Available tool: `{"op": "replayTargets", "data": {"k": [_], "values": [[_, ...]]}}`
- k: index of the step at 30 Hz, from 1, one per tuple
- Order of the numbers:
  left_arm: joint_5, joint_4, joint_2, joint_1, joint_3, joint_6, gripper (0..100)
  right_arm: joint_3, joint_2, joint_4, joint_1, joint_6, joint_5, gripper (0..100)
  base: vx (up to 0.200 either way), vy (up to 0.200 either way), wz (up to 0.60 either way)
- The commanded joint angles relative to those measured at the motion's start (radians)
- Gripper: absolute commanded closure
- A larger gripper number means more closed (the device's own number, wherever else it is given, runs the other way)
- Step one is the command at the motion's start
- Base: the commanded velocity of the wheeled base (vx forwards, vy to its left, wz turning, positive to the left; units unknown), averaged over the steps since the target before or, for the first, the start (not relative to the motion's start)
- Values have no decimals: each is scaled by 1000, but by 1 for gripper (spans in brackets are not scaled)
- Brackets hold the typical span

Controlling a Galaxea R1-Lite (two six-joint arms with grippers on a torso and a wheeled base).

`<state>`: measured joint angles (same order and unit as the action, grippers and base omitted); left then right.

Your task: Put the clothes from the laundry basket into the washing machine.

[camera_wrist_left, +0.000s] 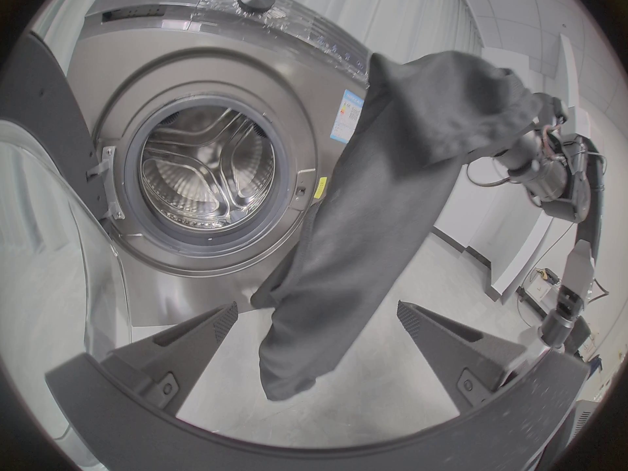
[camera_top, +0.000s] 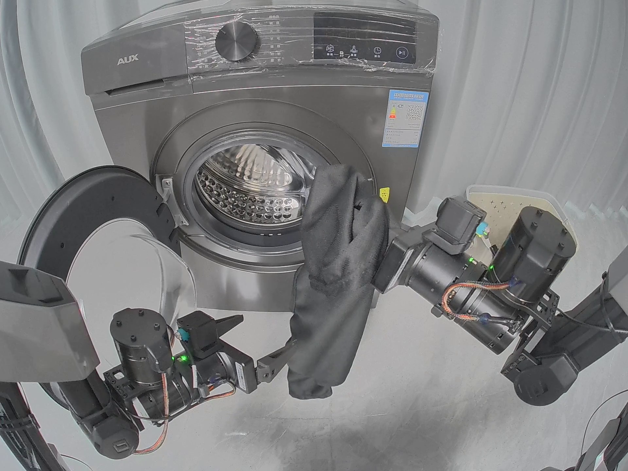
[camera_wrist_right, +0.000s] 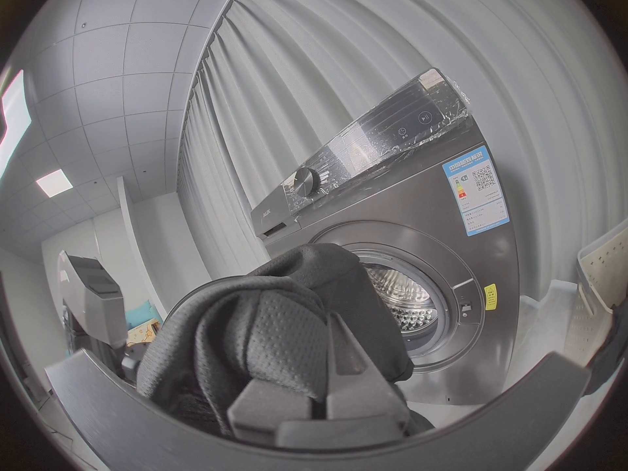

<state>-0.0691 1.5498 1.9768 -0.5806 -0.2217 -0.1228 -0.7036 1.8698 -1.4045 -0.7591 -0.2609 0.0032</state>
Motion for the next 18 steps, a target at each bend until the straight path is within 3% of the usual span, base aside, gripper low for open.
{"op": "replayTargets", "data": {"k": [1,6,12,18], "values": [[0,0,100,38,-48,2,0,21,-37,-1,-19,0,6,100,0,0,0],[-4,1,178,39,-62,23,0,13,-38,1,-37,0,6,100,0,0,0],[-64,3,238,30,-59,32,0,10,-37,-1,-42,0,6,100,0,0,0],[-57,4,312,-2,-80,35,0,12,-37,-1,-48,-1,6,100,0,0,0]]}}
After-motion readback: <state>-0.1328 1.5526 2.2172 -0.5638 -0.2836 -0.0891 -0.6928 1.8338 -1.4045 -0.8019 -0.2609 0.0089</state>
